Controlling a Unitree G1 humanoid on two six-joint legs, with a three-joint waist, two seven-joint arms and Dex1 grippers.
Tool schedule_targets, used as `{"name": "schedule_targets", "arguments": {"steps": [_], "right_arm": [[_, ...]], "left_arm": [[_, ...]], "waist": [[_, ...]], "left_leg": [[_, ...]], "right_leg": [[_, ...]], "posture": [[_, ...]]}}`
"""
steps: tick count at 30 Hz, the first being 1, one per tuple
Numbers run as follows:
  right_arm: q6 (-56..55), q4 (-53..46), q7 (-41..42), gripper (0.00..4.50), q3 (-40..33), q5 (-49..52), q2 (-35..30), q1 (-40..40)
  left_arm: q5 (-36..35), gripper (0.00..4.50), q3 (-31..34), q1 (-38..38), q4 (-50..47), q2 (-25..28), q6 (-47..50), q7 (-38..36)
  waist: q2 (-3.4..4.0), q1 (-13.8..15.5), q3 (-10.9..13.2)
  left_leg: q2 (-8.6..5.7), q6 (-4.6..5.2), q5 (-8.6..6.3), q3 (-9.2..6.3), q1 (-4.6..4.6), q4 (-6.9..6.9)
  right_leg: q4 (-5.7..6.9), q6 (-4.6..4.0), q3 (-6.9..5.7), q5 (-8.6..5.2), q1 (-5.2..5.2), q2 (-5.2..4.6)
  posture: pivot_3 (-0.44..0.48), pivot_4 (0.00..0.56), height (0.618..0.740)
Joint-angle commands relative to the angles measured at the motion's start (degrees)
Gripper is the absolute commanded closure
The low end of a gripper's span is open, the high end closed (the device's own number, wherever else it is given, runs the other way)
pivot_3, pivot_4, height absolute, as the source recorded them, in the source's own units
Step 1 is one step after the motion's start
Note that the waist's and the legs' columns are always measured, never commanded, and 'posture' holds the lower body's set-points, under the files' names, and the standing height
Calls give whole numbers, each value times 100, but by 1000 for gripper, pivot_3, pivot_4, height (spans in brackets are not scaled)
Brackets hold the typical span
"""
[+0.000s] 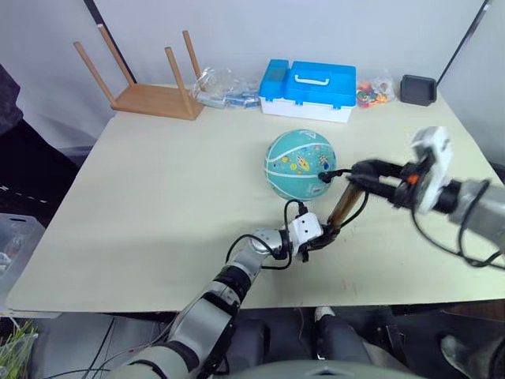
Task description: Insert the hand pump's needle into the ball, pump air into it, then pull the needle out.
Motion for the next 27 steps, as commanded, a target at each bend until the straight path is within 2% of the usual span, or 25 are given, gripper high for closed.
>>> {"name": "schedule_targets", "arguments": {"steps": [1, 3, 5, 12, 15, 18, 21, 24, 27], "right_arm": [[203, -72, -499, 2452, -1193, 945, -492, -833], [374, -64, -585, 2452, -1261, 1260, -658, -929], [394, -166, -637, 2452, -1102, 1149, -605, -689], [-396, -332, -262, 2452, 232, -345, 140, 849], [-1046, 140, -3, 2452, 1177, -1403, 437, 1408], [-1562, 664, 159, 2452, 1785, -2138, 768, 1701], [-1929, 1203, 290, 2452, 2198, -2694, 1003, 1835], [-2040, 1265, 405, 2452, 2080, -2741, 1102, 1808], [-1792, 671, 510, 2452, 1355, -2216, 824, 1495]], "left_arm": [[348, 3408, -187, 326, 775, 228, 272, 10], [359, 3408, -193, 323, 807, 211, 251, 22], [374, 3408, -208, 333, 843, 191, 227, 48], [406, 3408, -236, 375, 890, 176, 141, 82], [408, 3408, -241, 406, 867, 229, 113, 80], [380, 3408, -219, 435, 798, 283, 121, 90], [351, 3408, -203, 480, 694, 345, 140, 59], [337, 3408, -197, 528, 584, 394, 172, 24], [316, 3408, -181, 567, 477, 425, 235, 8]], "waist": [[-8, 16, 5], [-13, 41, 9], [-26, 48, 13], [-42, 35, -45], [-70, -28, -74], [-106, -63, -103], [-119, -76, -146], [-115, -79, -165], [-105, -79, -161]], "left_leg": [[-2, 0, 0, -1, -16, 13], [-6, 0, 0, 0, -20, 15], [-5, 2, -2, -1, -20, 14], [-1, 4, -3, 9, 31, 8], [4, 5, -4, 6, 62, 7], [13, 3, -5, 8, 123, -14], [22, 2, -5, 8, 132, -33], [32, 2, -5, 3, 148, -43], [35, 1, -4, 4, 144, -50]], "right_leg": [[9, -1, -2, 2, -14, -4], [10, -1, -2, 2, -15, -27], [8, 0, -5, 2, -15, -32], [10, 23, 0, -12, 28, -19], [6, 33, -5, -18, 63, -8], [1, 33, 5, -23, 112, -8], [0, 30, 10, -24, 120, -2], [-1, 21, 9, -29, 119, 18], [-1, 19, 14, -29, 110, 20]], "posture": [[0, 150, 740], [0, 150, 740], [0, 150, 740], [0, 150, 740], [0, 150, 740], [0, 150, 740], [0, 150, 740], [0, 150, 740], [0, 150, 740]]}}
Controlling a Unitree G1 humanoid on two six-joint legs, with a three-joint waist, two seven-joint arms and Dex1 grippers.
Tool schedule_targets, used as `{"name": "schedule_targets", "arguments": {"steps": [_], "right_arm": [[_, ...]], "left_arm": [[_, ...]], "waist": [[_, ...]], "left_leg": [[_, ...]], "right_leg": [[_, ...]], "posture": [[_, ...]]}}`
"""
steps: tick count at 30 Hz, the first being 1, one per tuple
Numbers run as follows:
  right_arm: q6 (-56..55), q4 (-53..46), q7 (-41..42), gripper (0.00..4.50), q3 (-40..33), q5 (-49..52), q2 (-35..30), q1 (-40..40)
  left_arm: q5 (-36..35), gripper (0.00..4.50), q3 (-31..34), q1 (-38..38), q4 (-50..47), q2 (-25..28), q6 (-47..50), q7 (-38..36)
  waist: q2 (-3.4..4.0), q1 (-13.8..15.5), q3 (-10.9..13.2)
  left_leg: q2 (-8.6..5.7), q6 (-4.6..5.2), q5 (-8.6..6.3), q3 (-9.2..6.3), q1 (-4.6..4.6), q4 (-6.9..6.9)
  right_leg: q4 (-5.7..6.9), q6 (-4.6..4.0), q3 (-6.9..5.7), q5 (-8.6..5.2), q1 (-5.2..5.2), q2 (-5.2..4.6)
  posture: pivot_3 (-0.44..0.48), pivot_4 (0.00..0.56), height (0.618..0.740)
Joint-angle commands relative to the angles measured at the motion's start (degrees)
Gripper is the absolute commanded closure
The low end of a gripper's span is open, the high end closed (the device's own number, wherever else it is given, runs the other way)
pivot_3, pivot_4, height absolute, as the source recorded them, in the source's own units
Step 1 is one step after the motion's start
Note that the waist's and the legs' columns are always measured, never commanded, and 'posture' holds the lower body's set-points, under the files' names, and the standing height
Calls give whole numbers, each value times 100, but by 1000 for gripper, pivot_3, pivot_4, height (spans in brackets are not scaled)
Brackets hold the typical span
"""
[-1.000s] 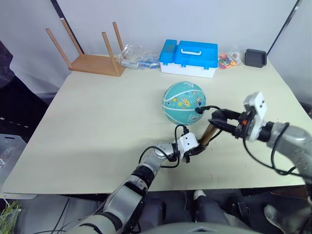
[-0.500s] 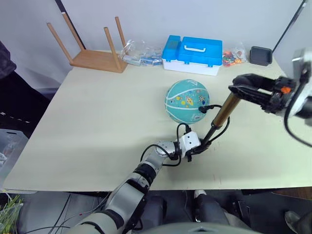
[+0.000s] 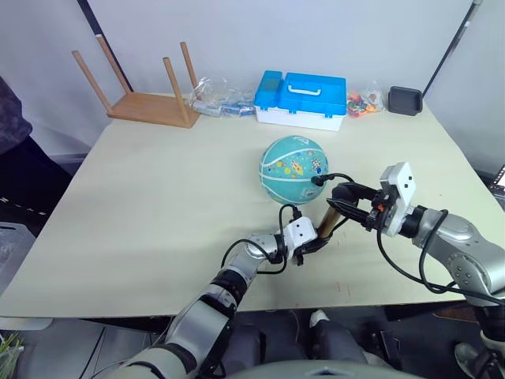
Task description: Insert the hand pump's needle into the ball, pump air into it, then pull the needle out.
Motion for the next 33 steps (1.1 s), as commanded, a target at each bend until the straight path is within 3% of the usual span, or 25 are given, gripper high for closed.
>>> {"name": "schedule_targets", "arguments": {"steps": [1, 7, 10, 13, 17, 22, 26, 33], "right_arm": [[734, -16, 0, 2452, -490, 198, -422, -76], [1910, -551, -208, 2452, -1887, 1936, -1186, -1186], [2527, -485, -240, 2452, -2388, 2752, -1822, -1850], [2945, -226, -474, 2452, -2706, 3475, -2241, -2408], [3198, -198, -736, 2452, -2827, 3893, -2464, -2582], [2843, -697, -613, 2452, -2274, 3000, -2083, -1415], [2230, -800, -537, 2452, -1342, 1934, -1573, -641], [1313, -171, -193, 2452, 186, 384, -807, 96]], "left_arm": [[285, 3408, -187, 369, 308, 298, 322, -199], [303, 3409, -217, 308, 361, 188, 376, -181], [342, 3409, -234, 214, 526, 160, 324, -193], [375, 3409, -225, 89, 735, 139, 277, -164], [356, 3409, -237, -22, 929, 119, 213, -114], [369, 3409, -298, 4, 1013, 94, 92, -106], [378, 3409, -334, 86, 968, 124, 46, -154], [371, 3409, -341, 93, 910, 129, 53, -159]], "waist": [[12, 9, 9], [92, 52, 134], [93, 76, 165], [107, 107, 178], [83, 181, 190], [60, 192, 158], [31, 167, 121], [-6, 51, 58]], "left_leg": [[0, 0, 0, 0, -7, 0], [-23, 0, 2, 12, -42, 5], [-27, 1, 2, 5, -67, 9], [-41, 2, 3, 1, -152, 41], [-42, 4, 1, -1, -168, 61], [-38, 5, 1, -4, -161, 60], [-36, 5, 1, 10, -123, 60], [-21, 3, -1, -4, -39, 35]], "right_leg": [[0, -1, 0, 0, -7, 0], [-4, -1, 11, 5, -37, -11], [-7, -20, 3, 17, -53, -26], [-4, -15, -11, 26, -123, -32], [-3, -14, -15, 29, -126, -54], [-2, -12, -20, 29, -117, -50], [6, 12, -5, 18, -94, -43], [-5, 11, -19, 9, -12, -33]], "posture": [[0, 150, 740], [0, 150, 740], [0, 150, 740], [0, 150, 740], [0, 150, 740], [0, 150, 740], [0, 150, 740], [0, 150, 740]]}}
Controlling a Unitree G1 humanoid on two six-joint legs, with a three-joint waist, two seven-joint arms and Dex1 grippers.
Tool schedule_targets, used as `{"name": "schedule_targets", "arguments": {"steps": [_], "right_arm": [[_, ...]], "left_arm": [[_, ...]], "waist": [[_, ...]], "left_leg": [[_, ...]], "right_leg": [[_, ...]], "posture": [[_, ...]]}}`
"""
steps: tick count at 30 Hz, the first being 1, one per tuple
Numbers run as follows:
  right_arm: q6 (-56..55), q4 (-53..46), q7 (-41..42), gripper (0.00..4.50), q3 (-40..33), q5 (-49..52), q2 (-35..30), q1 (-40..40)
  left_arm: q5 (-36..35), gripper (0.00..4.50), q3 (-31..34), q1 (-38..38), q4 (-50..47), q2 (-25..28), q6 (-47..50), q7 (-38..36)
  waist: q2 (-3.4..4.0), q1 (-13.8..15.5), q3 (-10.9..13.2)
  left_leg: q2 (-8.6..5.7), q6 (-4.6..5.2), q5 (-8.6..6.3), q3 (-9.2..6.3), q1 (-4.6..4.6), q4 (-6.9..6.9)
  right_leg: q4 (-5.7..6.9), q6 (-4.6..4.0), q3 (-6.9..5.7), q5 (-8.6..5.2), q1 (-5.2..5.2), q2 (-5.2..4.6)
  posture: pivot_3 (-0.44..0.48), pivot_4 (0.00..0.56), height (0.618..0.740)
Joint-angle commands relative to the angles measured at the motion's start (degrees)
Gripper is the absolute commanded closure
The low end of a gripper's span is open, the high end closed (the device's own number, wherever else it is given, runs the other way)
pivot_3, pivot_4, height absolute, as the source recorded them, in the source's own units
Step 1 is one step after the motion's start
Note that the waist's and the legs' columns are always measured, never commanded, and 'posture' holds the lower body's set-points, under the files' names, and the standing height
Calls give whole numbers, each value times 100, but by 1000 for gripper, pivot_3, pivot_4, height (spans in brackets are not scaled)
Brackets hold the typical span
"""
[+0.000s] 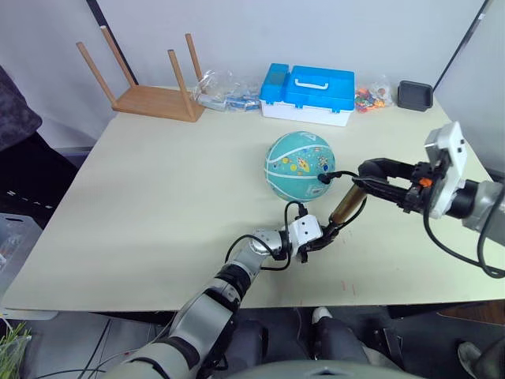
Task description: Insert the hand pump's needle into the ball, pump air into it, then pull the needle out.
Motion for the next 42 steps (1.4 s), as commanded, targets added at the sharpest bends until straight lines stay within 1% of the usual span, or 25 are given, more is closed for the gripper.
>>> {"name": "schedule_targets", "arguments": {"steps": [1, 3, 4, 6, 8, 11, 13, 15, 17, 18, 19, 21, 24, 28, 31, 36, 42], "right_arm": [[-203, 770, 235, 2452, 1084, -1050, 231, 495], [-514, 1123, 382, 2452, 1229, -1357, 424, 572], [-596, 1235, 407, 2452, 1177, -1406, 526, 590], [-627, 1251, 428, 2452, 998, -1361, 626, 578], [-568, 969, 438, 2452, 693, -1194, 579, 509], [-135, 261, 331, 2452, -181, -424, 276, 106], [66, 96, 264, 2452, -427, -177, 191, -28], [493, -98, 138, 2452, -1066, 580, -183, -501], [877, -186, -12, 2452, -1544, 1229, -549, -886], [1024, -183, -91, 2452, -1677, 1504, -690, -1009], [1175, -157, -182, 2452, -1809, 1807, -855, -1159], [1383, -127, -362, 2452, -2035, 2276, -1139, -1404], [1540, -31, -648, 2452, -2257, 2919, -1417, -1656], [1683, 11, -730, 2452, -2439, 3243, -1829, -1680], [1664, -9, -735, 2452, -2367, 3209, -1936, -1589], [1382, -237, -521, 2452, -1712, 2304, -1590, -950], [727, -21, -70, 2452, -294, 721, -1020, -254]], "left_arm": [[373, 3409, -213, 366, 585, 191, 254, -115], [376, 3409, -218, 370, 588, 176, 255, -109], [368, 3409, -210, 354, 592, 164, 270, -106], [351, 3409, -192, 317, 592, 156, 300, -115], [340, 3409, -172, 281, 588, 170, 322, -126], [322, 3409, -144, 231, 605, 202, 344, -142], [320, 3409, -139, 222, 610, 208, 347, -148], [315, 3409, -124, 189, 637, 206, 357, -160], [315, 3409, -116, 161, 657, 205, 364, -172], [314, 3409, -112, 146, 663, 204, 367, -179], [310, 3409, -108, 131, 664, 199, 369, -188], [304, 3409, -108, 136, 634, 182, 360, -202], [284, 3409, -121, 191, 571, 146, 321, -246], [328, 3409, -186, 251, 523, 63, 304, -238], [336, 3409, -194, 242, 497, 3, 327, -221], [369, 3410, -228, 193, 505, -83, 334, -195], [369, 3410, -222, 66, 620, -139, 344, -155]], "waist": [[-5, -11, -24], [-15, -17, -47], [-14, -16, -51], [-1, -17, -59], [-3, -9, -57], [21, 1, -29], [41, 9, 4], [50, 13, 20], [115, 23, 75], [117, 35, 82], [107, 46, 87], [90, 71, 98], [88, 99, 99], [96, 121, 98], [104, 140, 96], [100, 150, 90], [85, 142, 62]], "left_leg": [[0, 0, 0, 4, 12, -11], [-1, 0, 0, 5, 16, -15], [0, 0, 0, 5, 19, -19], [-1, -1, 0, 7, 20, -19], [-1, 0, 0, 6, 19, -19], [-2, -1, 1, -2, 10, -18], [-7, -1, 1, 2, 0, -14], [-8, -1, 1, -2, -13, -14], [-18, 0, 2, -6, -35, -1], [-24, 1, 2, -8, -71, 18], [-27, 2, 2, -8, -93, 24], [-27, 2, 2, -19, -97, 25], [-27, 3, 1, -22, -111, 25], [-24, 3, 1, -18, -129, 24], [-26, 3, 2, -14, -145, 28], [-31, 6, 0, -17, -152, 39], [-36, 7, 0, -14, -120, 40]], "right_leg": [[-3, 0, 4, -1, 3, -1], [-6, 0, 7, -1, 6, 1], [-7, 0, 7, -1, 5, 11], [-8, 0, 13, -1, 6, 23], [-8, 0, 11, -1, 6, 23], [-8, 0, 8, 0, 5, 22], [-8, 2, 10, 1, -3, 16], [-11, 1, 5, 1, -13, -6], [-12, 1, -3, 4, -26, -5], [-11, 5, -4, 14, -52, -4], [-10, -10, -4, 25, -71, -5], [-10, -12, -11, 26, -71, -11], [-17, -13, -16, 26, -78, -18], [-16, -14, -12, 27, -97, -22], [-12, -15, -12, 28, -114, -19], [-12, -14, -17, 28, -113, -14], [-5, -9, -16, 27, -88, -11]], "posture": [[0, 150, 740], [0, 150, 740], [0, 150, 740], [0, 150, 740], [0, 150, 740], [0, 150, 740], [0, 150, 740], [0, 150, 740], [0, 150, 740], [0, 150, 740], [0, 150, 740], [0, 150, 740], [0, 150, 740], [0, 150, 740], [0, 150, 740], [0, 150, 740], [0, 150, 740]]}}
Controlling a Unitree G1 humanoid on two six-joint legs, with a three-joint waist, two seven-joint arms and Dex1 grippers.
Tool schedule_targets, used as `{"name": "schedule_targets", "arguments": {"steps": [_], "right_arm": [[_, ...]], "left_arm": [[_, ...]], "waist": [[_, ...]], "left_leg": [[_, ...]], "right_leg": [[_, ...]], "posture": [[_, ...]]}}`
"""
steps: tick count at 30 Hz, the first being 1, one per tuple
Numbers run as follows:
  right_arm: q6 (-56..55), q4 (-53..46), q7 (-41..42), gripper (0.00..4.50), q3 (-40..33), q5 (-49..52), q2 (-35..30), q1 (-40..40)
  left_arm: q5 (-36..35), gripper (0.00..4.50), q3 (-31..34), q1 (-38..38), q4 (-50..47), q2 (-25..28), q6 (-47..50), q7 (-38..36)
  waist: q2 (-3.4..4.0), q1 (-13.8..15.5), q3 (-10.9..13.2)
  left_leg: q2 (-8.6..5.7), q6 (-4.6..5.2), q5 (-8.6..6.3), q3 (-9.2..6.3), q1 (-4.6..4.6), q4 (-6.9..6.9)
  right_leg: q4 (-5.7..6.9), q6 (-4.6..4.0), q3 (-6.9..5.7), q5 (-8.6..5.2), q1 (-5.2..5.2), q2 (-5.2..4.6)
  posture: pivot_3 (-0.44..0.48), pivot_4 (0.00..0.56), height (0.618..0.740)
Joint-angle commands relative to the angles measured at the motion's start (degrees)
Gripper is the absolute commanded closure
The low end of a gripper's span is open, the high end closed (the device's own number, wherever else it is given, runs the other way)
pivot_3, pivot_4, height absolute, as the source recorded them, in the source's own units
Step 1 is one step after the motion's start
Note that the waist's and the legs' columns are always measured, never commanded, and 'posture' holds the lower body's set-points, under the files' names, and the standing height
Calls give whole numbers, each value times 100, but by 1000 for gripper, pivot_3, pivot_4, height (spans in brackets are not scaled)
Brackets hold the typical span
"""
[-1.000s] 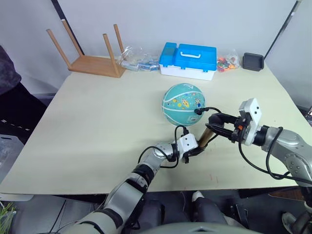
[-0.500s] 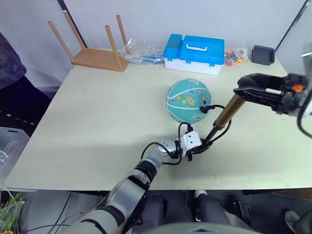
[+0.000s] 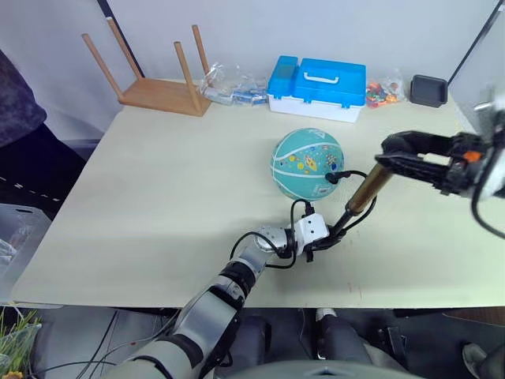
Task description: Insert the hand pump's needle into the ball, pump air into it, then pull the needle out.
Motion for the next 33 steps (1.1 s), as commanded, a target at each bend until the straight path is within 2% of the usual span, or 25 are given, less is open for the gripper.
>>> {"name": "schedule_targets", "arguments": {"steps": [1, 6, 14, 19, 33], "right_arm": [[-232, 278, 186, 2452, 1001, -1117, 250, 432], [-776, 946, 394, 2452, 2126, -2421, 790, 858], [-957, 1307, 524, 2452, 2585, -3228, 1239, 876], [-669, 827, 489, 2452, 1882, -2770, 1232, 702], [407, -114, 370, 2452, 338, -1879, 745, 344]], "left_arm": [[346, 3410, -186, 237, 608, 61, 324, -23], [343, 3410, -172, 156, 715, 34, 324, -6], [397, 3410, -222, 47, 834, -201, 347, 72], [418, 3410, -226, -31, 935, -302, 349, 128], [553, 3410, -206, -349, 1195, -724, 268, 163]], "waist": [[-3, -1, -3], [-46, -12, -68], [-55, -2, -141], [-54, 4, -142], [29, 287, -75]], "left_leg": [[0, 0, 0, 0, 14, -1], [3, 0, -1, -11, 58, -4], [0, -1, -1, -24, 84, -5], [0, -1, -1, -29, 87, -6], [-64, 14, 0, -68, 10, 8]], "right_leg": [[0, 1, 0, -1, 13, 1], [-8, 25, -8, -16, 60, 5], [-13, 25, -15, -17, 87, 5], [-15, 27, -19, -17, 93, 3], [-59, 42, -38, 10, 72, -36]], "posture": [[0, 150, 740], [0, 150, 740], [0, 150, 740], [0, 150, 740], [0, 150, 740]]}}
